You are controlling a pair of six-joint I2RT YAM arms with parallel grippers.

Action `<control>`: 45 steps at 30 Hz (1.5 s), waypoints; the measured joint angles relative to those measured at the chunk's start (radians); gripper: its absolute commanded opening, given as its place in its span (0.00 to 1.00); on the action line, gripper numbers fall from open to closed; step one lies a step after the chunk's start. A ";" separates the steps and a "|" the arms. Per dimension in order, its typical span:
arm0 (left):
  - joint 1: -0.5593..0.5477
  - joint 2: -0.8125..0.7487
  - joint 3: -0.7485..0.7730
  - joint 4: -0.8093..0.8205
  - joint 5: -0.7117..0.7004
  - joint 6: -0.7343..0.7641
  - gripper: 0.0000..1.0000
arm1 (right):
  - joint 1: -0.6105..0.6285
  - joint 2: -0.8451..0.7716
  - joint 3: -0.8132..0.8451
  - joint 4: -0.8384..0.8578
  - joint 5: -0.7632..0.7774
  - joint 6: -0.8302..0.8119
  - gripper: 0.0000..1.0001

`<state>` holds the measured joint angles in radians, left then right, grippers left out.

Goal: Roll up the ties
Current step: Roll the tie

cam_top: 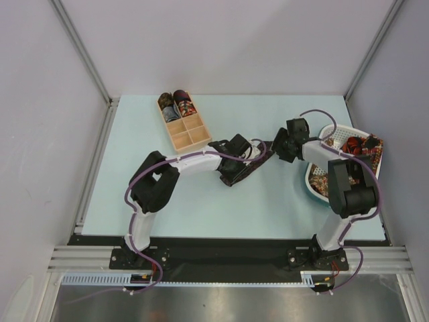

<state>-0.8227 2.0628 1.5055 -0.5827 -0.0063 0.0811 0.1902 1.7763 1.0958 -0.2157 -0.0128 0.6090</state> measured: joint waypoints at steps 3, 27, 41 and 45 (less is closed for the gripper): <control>0.000 0.001 0.000 0.000 -0.001 -0.001 0.37 | 0.003 -0.068 -0.068 0.056 -0.087 -0.010 0.53; -0.004 0.062 0.115 -0.159 -0.024 -0.010 0.38 | 0.626 -0.813 -0.584 0.189 0.091 -0.270 0.66; -0.003 0.085 0.168 -0.285 -0.024 -0.014 0.38 | 1.101 -0.209 -0.085 -0.033 0.610 -0.503 0.59; 0.000 0.086 0.171 -0.311 -0.020 -0.021 0.38 | 1.134 -0.031 0.051 -0.106 0.713 -0.554 0.59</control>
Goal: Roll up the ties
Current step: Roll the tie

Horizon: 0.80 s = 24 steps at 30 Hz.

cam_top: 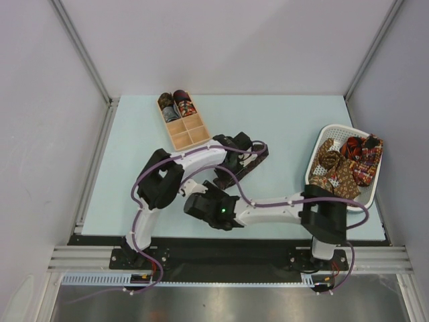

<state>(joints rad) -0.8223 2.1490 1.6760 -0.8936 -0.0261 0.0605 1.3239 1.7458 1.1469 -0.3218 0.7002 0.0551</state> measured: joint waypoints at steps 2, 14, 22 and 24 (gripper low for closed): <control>0.004 0.000 0.001 -0.011 0.003 0.000 0.38 | 0.002 0.077 0.061 -0.035 0.049 -0.026 0.60; 0.003 0.010 0.014 -0.041 0.002 -0.008 0.38 | -0.014 0.478 0.397 -0.252 0.323 -0.137 0.63; 0.003 0.027 0.035 -0.061 0.002 -0.008 0.37 | -0.044 0.527 0.401 -0.276 0.401 -0.169 0.63; 0.002 0.031 0.041 -0.066 0.002 -0.008 0.37 | -0.051 0.535 0.402 -0.274 0.415 -0.179 0.63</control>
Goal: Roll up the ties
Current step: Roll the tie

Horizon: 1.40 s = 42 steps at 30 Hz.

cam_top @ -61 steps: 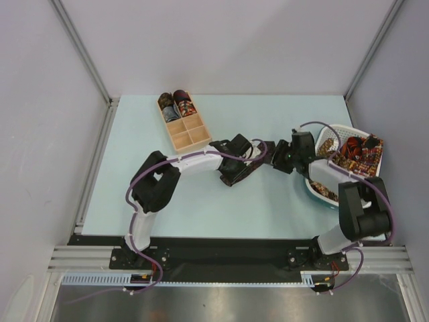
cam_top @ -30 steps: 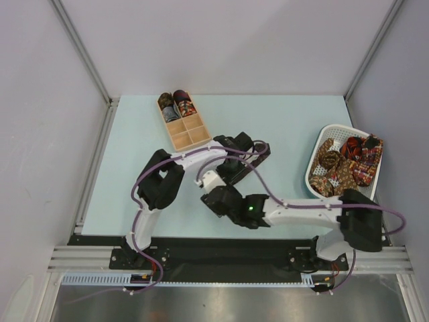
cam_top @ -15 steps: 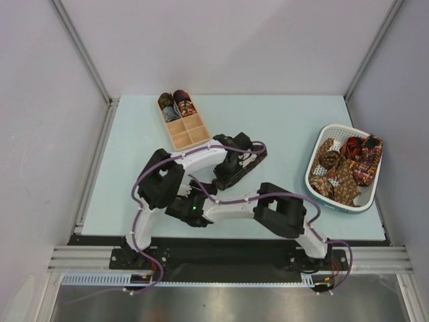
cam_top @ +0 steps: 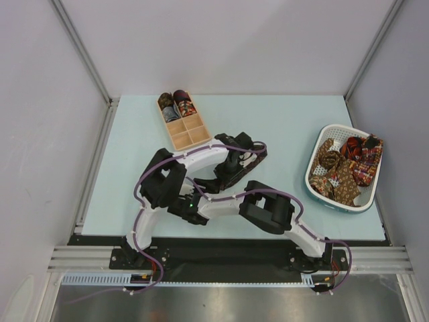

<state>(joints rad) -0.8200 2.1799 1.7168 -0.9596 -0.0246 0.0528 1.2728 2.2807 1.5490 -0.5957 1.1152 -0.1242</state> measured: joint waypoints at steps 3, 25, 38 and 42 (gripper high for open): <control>0.000 0.008 0.010 -0.011 -0.001 0.000 0.37 | -0.009 0.005 0.000 0.000 0.009 -0.008 0.63; -0.010 0.034 0.044 -0.049 -0.021 0.002 0.63 | -0.036 0.025 0.003 0.000 -0.031 -0.001 0.31; -0.001 0.035 0.140 -0.069 0.010 0.020 0.77 | -0.039 0.019 0.001 0.003 -0.044 -0.013 0.31; 0.005 0.059 0.208 -0.078 0.011 0.027 0.79 | -0.039 0.019 0.000 0.006 -0.044 -0.016 0.31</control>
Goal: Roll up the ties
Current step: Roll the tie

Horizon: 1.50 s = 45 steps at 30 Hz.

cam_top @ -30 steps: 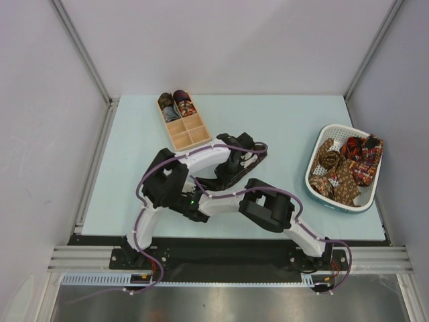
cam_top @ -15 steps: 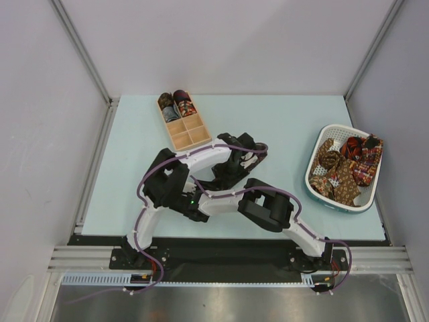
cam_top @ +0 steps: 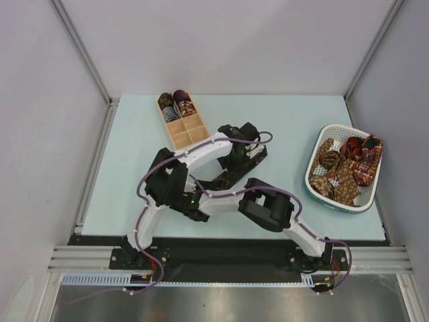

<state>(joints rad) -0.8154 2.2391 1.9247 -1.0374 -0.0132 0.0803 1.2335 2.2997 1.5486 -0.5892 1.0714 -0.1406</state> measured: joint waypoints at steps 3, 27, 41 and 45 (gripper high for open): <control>0.005 0.023 0.011 0.003 -0.004 0.000 0.83 | 0.000 -0.002 -0.001 0.000 -0.003 -0.002 0.32; 0.021 0.069 -0.015 0.022 0.047 0.000 0.39 | -0.012 -0.019 -0.004 0.003 -0.006 -0.015 0.57; 0.019 0.069 -0.011 0.013 0.054 -0.002 0.41 | -0.035 -0.027 -0.004 0.003 -0.071 -0.029 0.33; 0.019 0.069 -0.011 0.012 0.055 -0.003 0.51 | -0.038 -0.040 -0.021 0.024 -0.080 -0.029 0.30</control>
<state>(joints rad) -0.7963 2.3085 1.9141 -1.0252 0.0422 0.0776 1.1954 2.2601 1.5276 -0.5652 0.9913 -0.1696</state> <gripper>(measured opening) 0.457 0.375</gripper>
